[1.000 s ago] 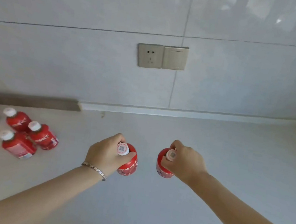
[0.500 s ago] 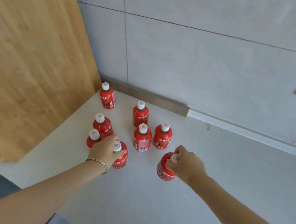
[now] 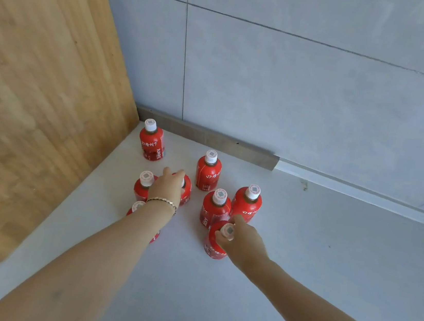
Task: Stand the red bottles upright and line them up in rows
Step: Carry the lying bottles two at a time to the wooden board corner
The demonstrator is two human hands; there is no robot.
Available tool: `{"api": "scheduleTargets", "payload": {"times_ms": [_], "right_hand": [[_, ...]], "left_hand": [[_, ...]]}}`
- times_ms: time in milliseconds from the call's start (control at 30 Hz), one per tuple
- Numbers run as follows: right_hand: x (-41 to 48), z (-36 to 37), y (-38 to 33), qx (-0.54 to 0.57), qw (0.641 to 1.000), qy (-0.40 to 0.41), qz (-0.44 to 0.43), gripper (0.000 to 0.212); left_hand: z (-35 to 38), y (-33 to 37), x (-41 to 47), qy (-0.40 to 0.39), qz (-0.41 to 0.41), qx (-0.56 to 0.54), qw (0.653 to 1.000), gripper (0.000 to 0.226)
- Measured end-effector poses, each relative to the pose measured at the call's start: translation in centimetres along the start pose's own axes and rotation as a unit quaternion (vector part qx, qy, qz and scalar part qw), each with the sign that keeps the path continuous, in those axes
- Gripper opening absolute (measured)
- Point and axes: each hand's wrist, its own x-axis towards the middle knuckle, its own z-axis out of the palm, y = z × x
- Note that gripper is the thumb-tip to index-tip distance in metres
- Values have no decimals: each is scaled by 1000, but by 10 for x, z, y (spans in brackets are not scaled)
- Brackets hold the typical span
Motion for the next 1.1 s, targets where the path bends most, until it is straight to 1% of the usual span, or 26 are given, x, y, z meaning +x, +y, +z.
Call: {"api": "scheduleTargets", "payload": {"times_ms": [67,167,233,300,367,433,533,600,667,767,867,1033,1100], "right_hand": [[5,7,-2,-2,1000,-10,-3,25],[13,12,-3,19,1000,-18,-7,31],[18,10,-2,20,999,-41,-16,37],[18,6,5,10,998,-55,-28,41],[14,0,21,-2,998,-56,-27,45],[8,-10,47,-26,997,-72,-1,40],[-6,-35,99,-47,990,-117,68,32],[-20,-55,137,-48,984,-134,111,31],[-38,-77,178,-41,980,-129,148,31],[-69,-115,240,-24,976,-98,194,30],[-103,-155,308,-6,968,-67,240,31],[-163,-218,442,18,953,-11,302,31],[-184,-240,502,21,946,12,324,30]], "left_hand": [[0,-3,1,9,11,0,1000,47],[-2,-4,-5,-7,40,14,999,58],[-2,-3,-15,-28,68,40,996,50],[0,2,-30,-72,88,33,993,33],[7,13,-51,-147,99,29,984,22],[17,31,-70,-224,112,58,967,20],[35,69,-89,-299,119,122,939,32],[47,102,-95,-328,146,142,922,30],[59,144,-100,-335,185,148,912,26],[80,218,-106,-316,246,156,903,21],[105,302,-116,-305,294,144,894,9],[159,445,-152,-319,347,116,874,7],[187,504,-171,-323,355,113,870,7]]}}
